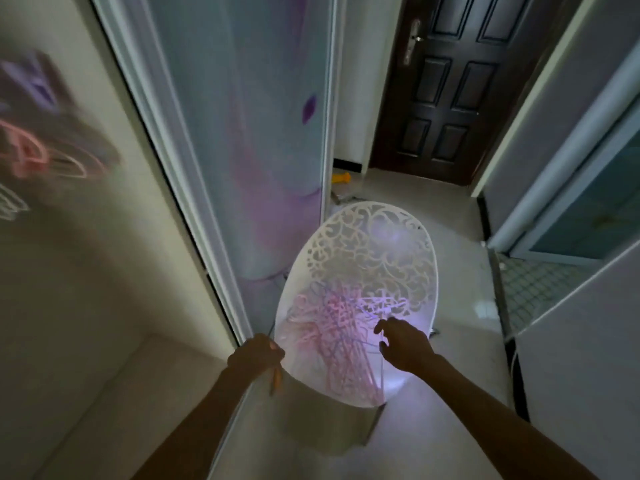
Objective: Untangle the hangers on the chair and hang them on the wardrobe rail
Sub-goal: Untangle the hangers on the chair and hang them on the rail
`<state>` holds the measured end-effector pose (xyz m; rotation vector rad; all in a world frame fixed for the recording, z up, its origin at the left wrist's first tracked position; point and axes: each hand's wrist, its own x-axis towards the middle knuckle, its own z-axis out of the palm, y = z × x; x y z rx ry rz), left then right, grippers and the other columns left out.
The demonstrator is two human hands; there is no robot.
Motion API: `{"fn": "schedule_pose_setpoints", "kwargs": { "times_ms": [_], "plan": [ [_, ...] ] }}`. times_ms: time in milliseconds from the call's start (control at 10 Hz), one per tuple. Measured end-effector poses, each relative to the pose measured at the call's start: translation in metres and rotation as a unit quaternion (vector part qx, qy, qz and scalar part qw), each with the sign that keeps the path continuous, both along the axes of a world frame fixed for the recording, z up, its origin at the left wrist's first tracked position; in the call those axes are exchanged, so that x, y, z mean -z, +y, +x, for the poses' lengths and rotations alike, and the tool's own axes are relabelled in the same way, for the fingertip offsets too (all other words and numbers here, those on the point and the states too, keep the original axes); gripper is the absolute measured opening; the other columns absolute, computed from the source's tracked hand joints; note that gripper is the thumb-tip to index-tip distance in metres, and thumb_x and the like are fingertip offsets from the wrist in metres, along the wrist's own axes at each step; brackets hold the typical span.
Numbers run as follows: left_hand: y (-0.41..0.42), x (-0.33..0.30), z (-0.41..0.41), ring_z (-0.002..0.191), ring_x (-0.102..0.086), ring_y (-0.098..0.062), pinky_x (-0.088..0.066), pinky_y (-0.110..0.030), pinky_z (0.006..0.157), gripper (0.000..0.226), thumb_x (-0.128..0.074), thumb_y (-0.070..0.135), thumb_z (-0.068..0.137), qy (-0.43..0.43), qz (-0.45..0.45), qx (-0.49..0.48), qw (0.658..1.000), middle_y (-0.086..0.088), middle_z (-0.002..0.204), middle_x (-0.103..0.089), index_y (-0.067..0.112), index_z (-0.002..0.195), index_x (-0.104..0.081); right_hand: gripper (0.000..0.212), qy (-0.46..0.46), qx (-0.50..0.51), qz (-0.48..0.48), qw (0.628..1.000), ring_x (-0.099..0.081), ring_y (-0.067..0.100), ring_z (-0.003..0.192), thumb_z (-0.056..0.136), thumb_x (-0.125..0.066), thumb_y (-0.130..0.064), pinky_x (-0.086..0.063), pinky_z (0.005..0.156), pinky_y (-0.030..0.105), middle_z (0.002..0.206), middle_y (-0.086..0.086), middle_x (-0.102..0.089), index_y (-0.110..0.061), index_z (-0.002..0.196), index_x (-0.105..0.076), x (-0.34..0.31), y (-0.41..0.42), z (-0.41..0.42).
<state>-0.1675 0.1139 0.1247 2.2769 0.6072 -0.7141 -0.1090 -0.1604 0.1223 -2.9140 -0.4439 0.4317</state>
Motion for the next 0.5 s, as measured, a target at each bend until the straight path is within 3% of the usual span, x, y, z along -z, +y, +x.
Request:
{"fn": "schedule_pose_setpoints", "kwargs": {
  "times_ms": [100,200,300,400,500],
  "plan": [
    [-0.022,0.045,0.021,0.097,-0.067,-0.025,-0.053,-0.037,0.09,0.038,-0.058,0.037,0.074,0.019,-0.024,-0.012,0.999,-0.01,0.108,-0.069,0.01,0.098,-0.068,0.031,0.026,0.012,-0.013,1.0,-0.048,0.017,0.12,0.093,-0.047,-0.025,-0.039,0.092,0.026,0.125,-0.001,-0.053,-0.022,0.124,-0.051,0.032,-0.021,0.019],
    [-0.035,0.081,0.045,0.105,-0.064,-0.03,-0.052,-0.039,0.092,0.033,-0.055,0.026,0.087,0.037,-0.04,-0.047,0.997,-0.015,0.113,-0.066,0.004,0.111,-0.064,0.031,0.071,0.018,-0.028,0.997,-0.048,0.018,0.119,0.092,-0.047,-0.023,-0.04,0.092,0.028,0.124,0.001,-0.053,-0.021,0.123,-0.051,0.066,-0.032,0.045],
    [-0.038,0.118,0.075,0.109,-0.062,-0.032,-0.05,-0.038,0.091,0.018,-0.05,0.017,0.092,0.068,-0.045,-0.066,0.994,-0.008,0.092,-0.064,0.009,0.092,-0.066,0.03,0.095,0.028,-0.032,0.995,-0.048,0.019,0.12,0.092,-0.047,-0.022,-0.041,0.093,0.029,0.124,0.001,-0.054,-0.021,0.122,-0.053,0.099,-0.034,0.078],
    [-0.037,0.15,0.104,0.108,-0.061,-0.03,-0.048,-0.035,0.089,0.03,-0.049,0.016,0.092,0.09,-0.047,-0.08,0.992,0.004,0.071,-0.05,0.024,0.063,-0.047,0.029,0.106,0.034,-0.034,0.993,-0.05,0.018,0.119,0.093,-0.047,-0.022,-0.04,0.093,0.029,0.124,0.001,-0.055,-0.02,0.122,-0.054,0.131,-0.029,0.108],
    [-0.036,0.186,0.132,0.092,-0.058,-0.024,-0.048,-0.032,0.087,0.032,-0.05,0.017,0.092,0.096,-0.07,-0.118,0.986,0.009,0.069,-0.047,0.024,0.062,-0.046,0.032,0.126,0.031,-0.043,0.991,-0.049,0.019,0.12,0.093,-0.046,-0.021,-0.041,0.093,0.031,0.126,0.002,-0.054,-0.02,0.124,-0.051,0.169,-0.019,0.135]
  ]
}}
